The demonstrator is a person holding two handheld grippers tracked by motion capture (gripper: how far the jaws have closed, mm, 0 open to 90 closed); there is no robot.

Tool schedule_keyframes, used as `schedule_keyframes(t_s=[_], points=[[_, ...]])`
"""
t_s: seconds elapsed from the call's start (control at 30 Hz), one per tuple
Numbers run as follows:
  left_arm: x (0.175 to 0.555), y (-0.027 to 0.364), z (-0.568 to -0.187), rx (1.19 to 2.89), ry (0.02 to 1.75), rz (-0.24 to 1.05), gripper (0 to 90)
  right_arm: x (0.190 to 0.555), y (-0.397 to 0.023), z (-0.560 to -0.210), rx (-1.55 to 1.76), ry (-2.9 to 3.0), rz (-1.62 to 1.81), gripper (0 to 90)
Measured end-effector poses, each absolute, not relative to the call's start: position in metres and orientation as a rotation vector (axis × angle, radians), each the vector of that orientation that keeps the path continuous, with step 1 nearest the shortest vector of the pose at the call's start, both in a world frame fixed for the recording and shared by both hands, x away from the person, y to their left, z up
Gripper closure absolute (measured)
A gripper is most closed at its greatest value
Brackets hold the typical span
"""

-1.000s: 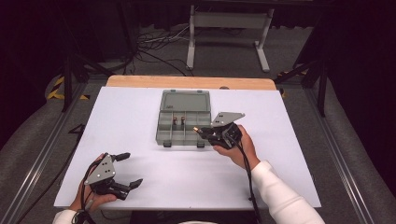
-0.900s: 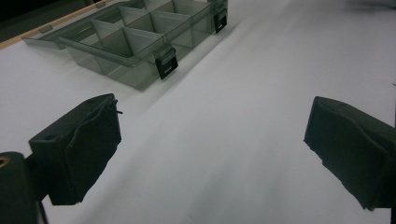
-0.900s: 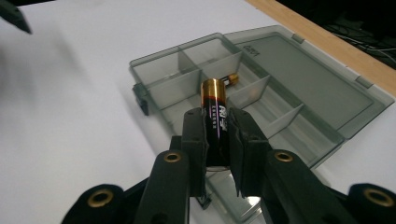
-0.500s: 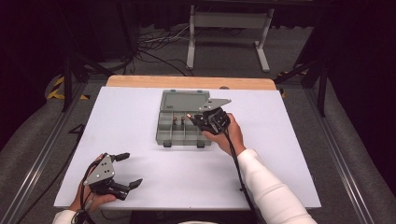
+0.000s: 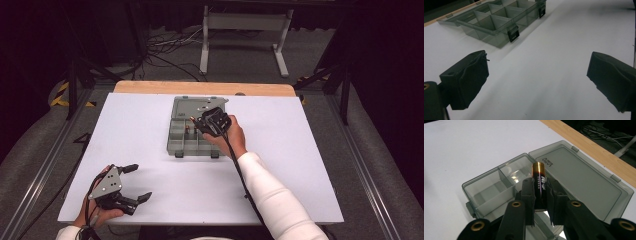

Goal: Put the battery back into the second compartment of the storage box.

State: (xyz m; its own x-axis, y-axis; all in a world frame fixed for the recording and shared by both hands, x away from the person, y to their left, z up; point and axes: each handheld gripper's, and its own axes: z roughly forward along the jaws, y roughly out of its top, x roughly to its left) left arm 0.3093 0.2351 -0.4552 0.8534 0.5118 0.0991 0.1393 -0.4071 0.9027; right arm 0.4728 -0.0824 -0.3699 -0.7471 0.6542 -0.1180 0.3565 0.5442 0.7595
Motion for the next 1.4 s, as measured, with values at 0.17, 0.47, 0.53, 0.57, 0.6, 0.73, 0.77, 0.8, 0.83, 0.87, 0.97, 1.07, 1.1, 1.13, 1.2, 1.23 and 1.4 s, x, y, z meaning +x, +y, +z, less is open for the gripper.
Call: schedule_keyframes(t_s=[0.17,0.47,0.53,0.57,0.6,0.73,0.77,0.8,0.83,0.87,0.97,1.07,1.1,1.13,1.2,1.23,1.4], points=[[0.309,0.236,-0.455,1.972,0.481,0.440,4.1,0.481,-0.072,-0.376,0.846,2.410,1.007,78.0],[0.309,0.236,-0.454,1.975,0.475,0.442,4.1,0.492,-0.057,-0.392,0.888,2.427,0.932,78.0],[0.309,0.236,-0.454,1.973,0.473,0.442,4.1,0.494,-0.057,-0.394,0.898,2.429,0.930,78.0],[0.309,0.236,-0.454,1.978,0.472,0.440,4.1,0.496,-0.057,-0.396,0.916,2.427,0.918,78.0],[0.309,0.236,-0.454,1.978,0.472,0.441,4.1,0.496,-0.057,-0.396,0.916,2.427,0.918,78.0],[0.308,0.236,-0.454,1.971,0.468,0.443,4.1,0.497,-0.051,-0.402,0.925,2.439,0.918,78.0],[0.308,0.236,-0.454,1.971,0.468,0.443,4.1,0.497,-0.051,-0.402,0.925,2.439,0.918,78.0],[0.308,0.236,-0.454,1.971,0.467,0.444,4.1,0.497,-0.049,-0.403,0.915,2.446,0.909,78.0],[0.308,0.236,-0.454,1.971,0.467,0.441,4.1,0.497,-0.048,-0.405,0.912,2.446,0.893,78.0],[0.309,0.236,-0.454,1.971,0.466,0.441,4.1,0.498,-0.047,-0.406,0.918,2.446,0.891,78.0],[0.309,0.236,-0.454,1.977,0.465,0.438,4.2,0.497,-0.045,-0.410,0.933,2.438,0.865,77.9],[0.309,0.236,-0.454,1.976,0.465,0.437,4.2,0.497,-0.045,-0.413,0.955,2.429,0.857,77.9],[0.308,0.236,-0.454,1.977,0.467,0.437,4.2,0.497,-0.045,-0.414,0.956,2.429,0.855,78.0],[0.308,0.236,-0.454,1.975,0.467,0.436,4.2,0.497,-0.045,-0.414,0.961,2.427,0.857,77.9],[0.308,0.236,-0.453,1.977,0.466,0.436,4.2,0.497,-0.044,-0.415,0.962,2.426,0.849,77.9],[0.308,0.235,-0.453,1.980,0.463,0.436,4.2,0.498,-0.044,-0.415,0.961,2.422,0.845,77.9],[0.309,0.235,-0.454,1.970,0.463,0.437,4.4,0.499,-0.044,-0.417,0.962,2.420,0.836,77.9]])
